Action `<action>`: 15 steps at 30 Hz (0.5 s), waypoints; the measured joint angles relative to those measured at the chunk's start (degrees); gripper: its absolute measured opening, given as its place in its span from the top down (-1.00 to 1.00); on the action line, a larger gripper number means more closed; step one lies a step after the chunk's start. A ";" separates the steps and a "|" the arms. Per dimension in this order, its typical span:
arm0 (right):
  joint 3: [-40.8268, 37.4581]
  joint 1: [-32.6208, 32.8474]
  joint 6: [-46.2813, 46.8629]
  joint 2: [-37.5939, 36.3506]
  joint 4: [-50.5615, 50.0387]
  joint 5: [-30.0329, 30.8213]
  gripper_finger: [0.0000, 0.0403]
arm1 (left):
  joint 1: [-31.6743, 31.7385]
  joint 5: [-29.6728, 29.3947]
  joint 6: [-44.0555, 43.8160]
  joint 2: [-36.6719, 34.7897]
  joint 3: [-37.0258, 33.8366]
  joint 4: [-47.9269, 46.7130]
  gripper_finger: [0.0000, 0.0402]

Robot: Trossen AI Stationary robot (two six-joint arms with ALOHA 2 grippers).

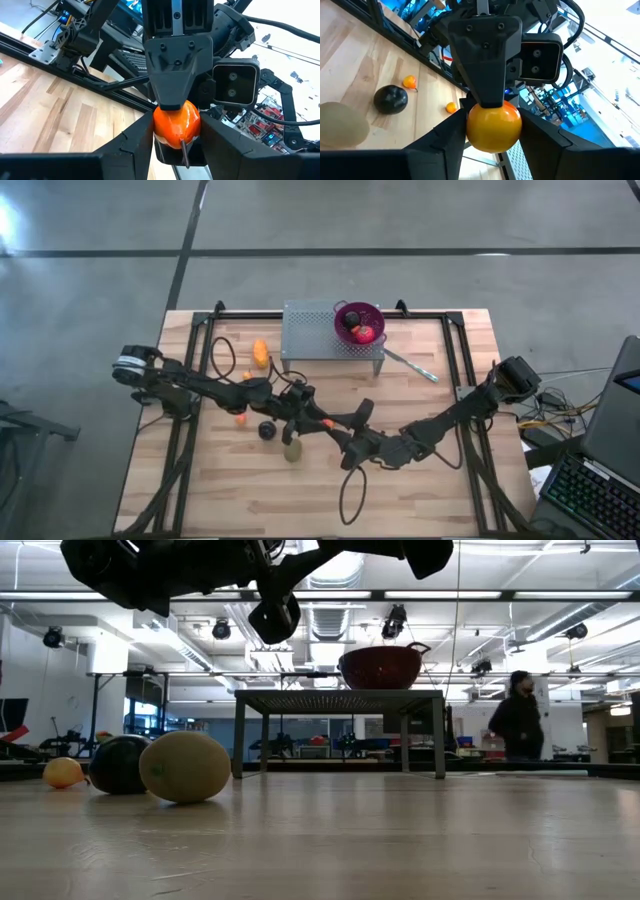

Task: Pick & Place Fruit
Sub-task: Put the pear into the purple strainer bowl on the shelf

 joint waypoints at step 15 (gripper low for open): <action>-0.02 0.00 0.09 0.00 0.00 0.02 0.22 | 0.00 -0.04 0.57 0.00 -0.04 -0.36 0.22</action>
